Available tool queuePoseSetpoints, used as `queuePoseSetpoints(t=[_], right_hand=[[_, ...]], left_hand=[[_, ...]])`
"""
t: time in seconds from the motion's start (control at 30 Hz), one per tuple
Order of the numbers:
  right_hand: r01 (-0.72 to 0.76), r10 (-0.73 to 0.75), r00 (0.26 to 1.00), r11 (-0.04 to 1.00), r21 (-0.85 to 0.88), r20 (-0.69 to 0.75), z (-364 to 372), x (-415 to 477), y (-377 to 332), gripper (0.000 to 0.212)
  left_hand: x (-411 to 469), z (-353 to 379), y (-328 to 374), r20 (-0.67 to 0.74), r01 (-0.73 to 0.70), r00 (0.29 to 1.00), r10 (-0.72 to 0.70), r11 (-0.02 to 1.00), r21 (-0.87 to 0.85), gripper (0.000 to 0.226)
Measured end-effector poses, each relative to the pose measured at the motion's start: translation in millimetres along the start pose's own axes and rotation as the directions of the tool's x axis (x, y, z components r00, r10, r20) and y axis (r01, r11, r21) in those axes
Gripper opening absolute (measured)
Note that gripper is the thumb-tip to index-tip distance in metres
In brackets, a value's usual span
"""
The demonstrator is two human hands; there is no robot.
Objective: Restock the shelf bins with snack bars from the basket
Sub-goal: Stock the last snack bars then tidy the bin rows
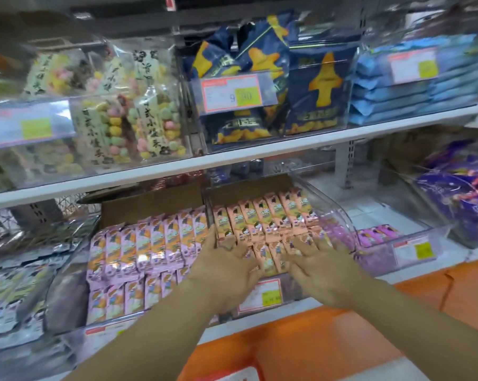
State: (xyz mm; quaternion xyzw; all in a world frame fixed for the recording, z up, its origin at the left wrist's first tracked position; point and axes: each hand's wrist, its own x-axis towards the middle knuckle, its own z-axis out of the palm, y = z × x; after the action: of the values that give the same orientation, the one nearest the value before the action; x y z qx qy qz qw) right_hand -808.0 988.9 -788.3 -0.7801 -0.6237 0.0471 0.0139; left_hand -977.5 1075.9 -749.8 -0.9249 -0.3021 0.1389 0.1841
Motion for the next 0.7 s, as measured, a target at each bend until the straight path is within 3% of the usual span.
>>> queuePoseSetpoints(t=[0.23, 0.37, 0.7], right_hand=[[0.041, -0.048, 0.993, 0.997, 0.071, 0.11, -16, 0, 3, 0.047], [0.095, -0.094, 0.995, 0.994, 0.051, -0.03, -27, 23, 8, 0.047], [0.126, -0.125, 0.991, 0.992, 0.005, -0.047, -19, 61, 17, 0.05]], left_hand=[[-16, 5, 0, 0.045, -0.016, 0.999, 0.018, 0.999, -0.047, 0.054], [-2, -5, 2, -0.002, 0.011, 1.0, -0.012, 0.996, -0.087, 0.052], [56, -4, 19, -0.009, -0.024, 1.0, 0.023, 0.981, -0.193, 0.048]])
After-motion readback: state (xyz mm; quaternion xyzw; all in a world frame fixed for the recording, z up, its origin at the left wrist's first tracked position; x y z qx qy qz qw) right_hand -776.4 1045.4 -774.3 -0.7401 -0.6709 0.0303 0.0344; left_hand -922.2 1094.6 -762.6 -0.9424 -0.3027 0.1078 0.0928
